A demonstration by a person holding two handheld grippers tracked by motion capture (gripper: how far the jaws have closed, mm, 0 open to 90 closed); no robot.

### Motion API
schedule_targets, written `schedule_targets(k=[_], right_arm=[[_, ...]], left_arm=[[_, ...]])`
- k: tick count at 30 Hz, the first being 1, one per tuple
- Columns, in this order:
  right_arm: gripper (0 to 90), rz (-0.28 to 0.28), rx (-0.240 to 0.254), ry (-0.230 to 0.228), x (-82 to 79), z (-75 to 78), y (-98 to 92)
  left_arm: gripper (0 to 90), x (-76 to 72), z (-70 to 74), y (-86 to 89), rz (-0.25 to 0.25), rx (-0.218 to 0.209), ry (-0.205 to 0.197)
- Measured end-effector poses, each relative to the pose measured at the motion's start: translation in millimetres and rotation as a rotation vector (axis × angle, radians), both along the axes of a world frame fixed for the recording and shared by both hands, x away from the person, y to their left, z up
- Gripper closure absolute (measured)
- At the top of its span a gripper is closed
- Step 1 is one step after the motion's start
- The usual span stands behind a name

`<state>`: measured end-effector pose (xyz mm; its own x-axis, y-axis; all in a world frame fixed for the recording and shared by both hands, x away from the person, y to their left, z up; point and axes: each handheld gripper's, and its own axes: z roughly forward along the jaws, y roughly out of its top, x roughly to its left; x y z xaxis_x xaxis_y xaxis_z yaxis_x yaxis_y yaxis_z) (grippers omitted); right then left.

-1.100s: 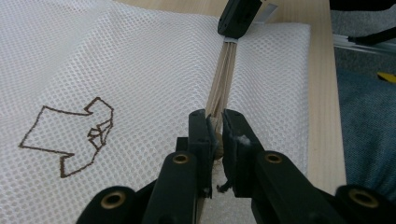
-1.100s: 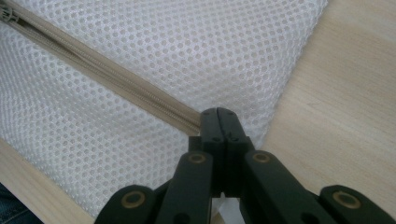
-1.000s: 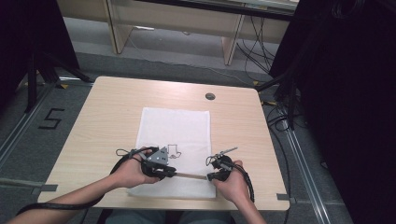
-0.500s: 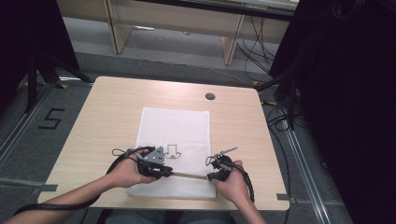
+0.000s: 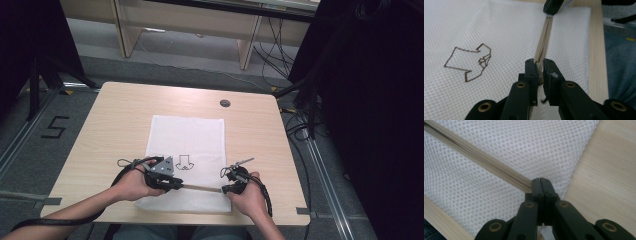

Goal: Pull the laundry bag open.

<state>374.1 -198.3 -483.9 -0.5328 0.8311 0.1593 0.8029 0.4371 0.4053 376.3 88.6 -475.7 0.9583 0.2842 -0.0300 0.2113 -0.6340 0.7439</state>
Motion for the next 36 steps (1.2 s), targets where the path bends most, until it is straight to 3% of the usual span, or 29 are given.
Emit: schedule_targets(k=[7,11,13,21,23,33,34,35,36], right_arm=[[90.0,0.0,0.002,0.001,0.2,-0.1,-0.3],[90.0,0.002,0.001,0.003,0.3,0.0,-0.3],[90.0,0.0,0.001,0.003,0.2,0.0,-0.2],[90.0,-0.001,0.001,0.002,0.1,0.0,-0.1],[90.0,-0.001,0.002,0.002,0.1,-0.1,-0.2],[90.0,-0.02,-0.004,0.018,-0.7,0.7,0.6],[90.0,-0.019,-0.005,0.018,-0.6,0.7,0.5],[90.0,-0.021,-0.003,0.018,-0.6,0.6,0.5],[90.0,-0.02,-0.004,0.018,-0.7,0.7,0.4]], left_arm=[[82.1,0.1,-0.6,3.9,0.007,-0.002,0.006],[82.1,1.5,0.9,13.4,0.027,0.011,-0.004],[82.1,1.4,0.9,17.6,0.038,-0.003,0.007],[82.1,1.3,0.5,21.5,0.023,-0.009,0.001],[82.1,-0.3,0.1,22.6,0.035,-0.015,0.018],[82.1,-1.7,0.4,32.5,0.045,-0.001,0.012],[82.1,-1.8,0.2,33.2,0.049,-0.015,0.019],[82.1,-0.9,0.6,34.2,0.035,-0.004,0.002],[82.1,-2.4,0.2,34.2,0.053,-0.014,0.023]])
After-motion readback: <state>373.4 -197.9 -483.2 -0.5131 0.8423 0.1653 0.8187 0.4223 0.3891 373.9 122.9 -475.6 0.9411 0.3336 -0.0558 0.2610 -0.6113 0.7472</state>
